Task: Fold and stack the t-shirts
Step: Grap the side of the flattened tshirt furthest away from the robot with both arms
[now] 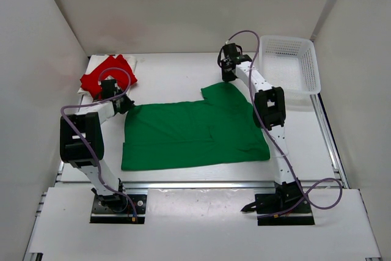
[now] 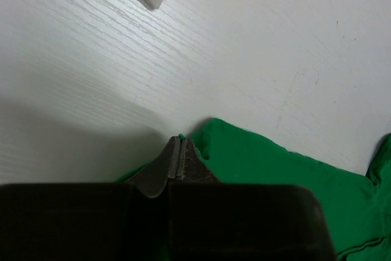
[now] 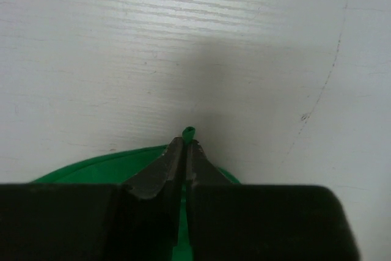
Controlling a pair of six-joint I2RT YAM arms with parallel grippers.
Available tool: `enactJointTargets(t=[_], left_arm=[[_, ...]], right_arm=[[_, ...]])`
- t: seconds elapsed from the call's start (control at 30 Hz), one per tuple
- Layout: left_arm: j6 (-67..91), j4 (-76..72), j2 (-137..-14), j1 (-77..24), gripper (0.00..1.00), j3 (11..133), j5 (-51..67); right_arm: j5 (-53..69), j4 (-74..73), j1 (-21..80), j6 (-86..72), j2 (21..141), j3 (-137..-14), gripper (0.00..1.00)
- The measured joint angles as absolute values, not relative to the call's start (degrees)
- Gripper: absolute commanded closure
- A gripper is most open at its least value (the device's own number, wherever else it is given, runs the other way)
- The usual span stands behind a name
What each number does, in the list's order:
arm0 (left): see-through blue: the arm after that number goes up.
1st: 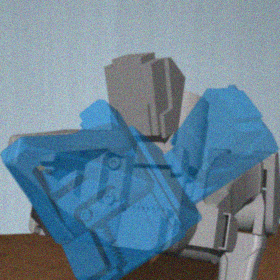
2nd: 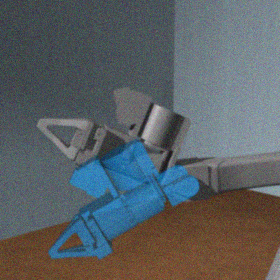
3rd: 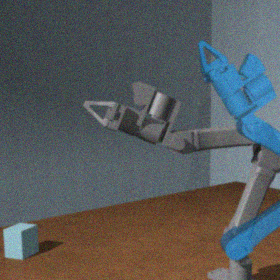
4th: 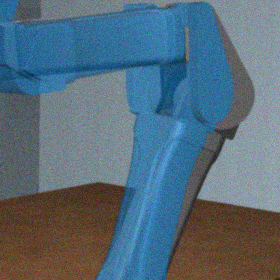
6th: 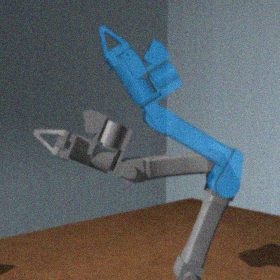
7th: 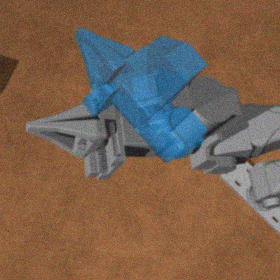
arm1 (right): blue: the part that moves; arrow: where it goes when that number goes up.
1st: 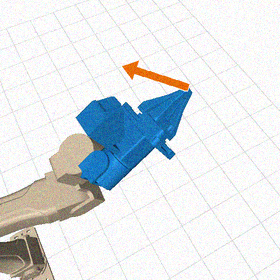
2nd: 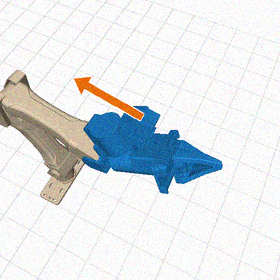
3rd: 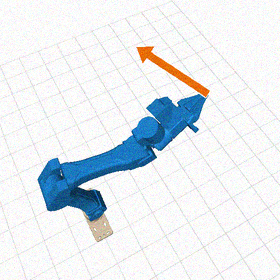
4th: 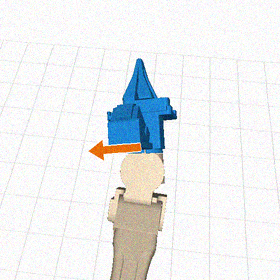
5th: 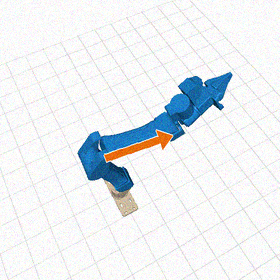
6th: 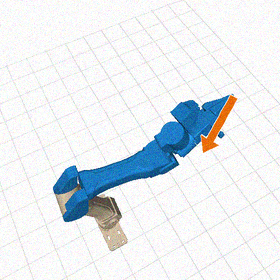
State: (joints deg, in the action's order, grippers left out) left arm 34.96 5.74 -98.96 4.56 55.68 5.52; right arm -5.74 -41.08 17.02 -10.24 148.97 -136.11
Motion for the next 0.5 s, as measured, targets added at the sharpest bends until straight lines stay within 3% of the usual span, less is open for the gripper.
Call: enactJointTargets(t=[0.17, 0.5], left_arm=[[34.81, 6.9, -98.96, 4.25, 1.0, 56.58, 5.52], [34.3, 8.82, -98.37, 6.13, 1.0, 57.36, 7.33]], right_arm=[[-3.2, -40.88, 16.19, -9.96, 144.49, -130.65, 1.0], [0.1, -39.0, 10.7, -9.96, 109.62, -96.64, 1.0]])
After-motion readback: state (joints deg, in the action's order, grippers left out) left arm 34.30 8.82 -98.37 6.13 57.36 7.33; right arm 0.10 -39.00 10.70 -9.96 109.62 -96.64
